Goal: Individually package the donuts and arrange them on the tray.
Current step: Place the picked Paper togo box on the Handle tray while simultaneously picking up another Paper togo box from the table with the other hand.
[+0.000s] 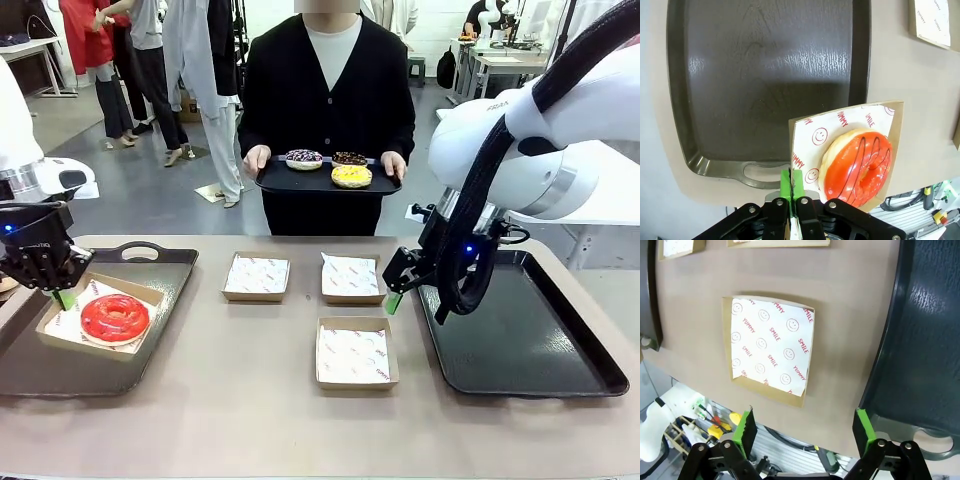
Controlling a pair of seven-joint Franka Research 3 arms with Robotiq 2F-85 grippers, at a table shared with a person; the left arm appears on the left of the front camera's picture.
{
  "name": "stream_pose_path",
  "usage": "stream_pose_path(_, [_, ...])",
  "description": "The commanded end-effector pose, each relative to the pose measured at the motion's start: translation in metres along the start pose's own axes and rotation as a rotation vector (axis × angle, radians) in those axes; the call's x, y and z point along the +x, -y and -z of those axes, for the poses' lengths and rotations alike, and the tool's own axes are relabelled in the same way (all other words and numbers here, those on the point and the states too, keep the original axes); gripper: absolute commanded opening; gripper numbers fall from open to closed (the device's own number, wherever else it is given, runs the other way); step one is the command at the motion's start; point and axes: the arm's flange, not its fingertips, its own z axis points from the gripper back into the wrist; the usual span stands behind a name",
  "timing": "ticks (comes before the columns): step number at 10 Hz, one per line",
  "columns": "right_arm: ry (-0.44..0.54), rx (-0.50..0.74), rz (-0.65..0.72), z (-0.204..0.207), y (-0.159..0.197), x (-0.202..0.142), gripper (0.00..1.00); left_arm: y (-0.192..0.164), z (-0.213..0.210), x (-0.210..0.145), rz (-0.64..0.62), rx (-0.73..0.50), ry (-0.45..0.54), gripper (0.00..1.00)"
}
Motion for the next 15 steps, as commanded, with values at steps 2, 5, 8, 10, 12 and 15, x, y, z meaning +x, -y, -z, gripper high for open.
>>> stream_pose_path(2, [0.002, -0.004, -0.003, -0.002, -0.001, -0.001, 1.0, 0.0, 0.002, 0.0, -0.003, -0.005, 0.01, 0.01])
stream_pose_path(5, [0.002, -0.004, -0.003, -0.002, -0.001, -0.001, 1.0, 0.0, 0.002, 0.0, -0.003, -0.005, 0.01, 0.01])
stream_pose_path(8, [0.002, -0.004, -0.003, -0.002, -0.001, -0.001, 1.0, 0.0, 0.001, 0.0, 0.0, -0.001, -0.001, 0.01])
stream_pose_path(10, [0.024, -0.055, 0.014, 0.002, -0.008, -0.005, 1.0, -0.003, 0.005, 0.0, 0.021, 0.032, 0.037, 0.01])
stream_pose_path(12, [0.063, -0.175, 0.096, 0.008, -0.023, -0.009, 1.0, -0.011, 0.011, -0.003, 0.011, 0.055, 0.05, 0.01])
stream_pose_path(15, [0.111, -0.263, 0.133, 0.029, -0.051, -0.019, 1.0, -0.025, 0.018, -0.002, 0.009, 0.057, 0.054, 0.01])
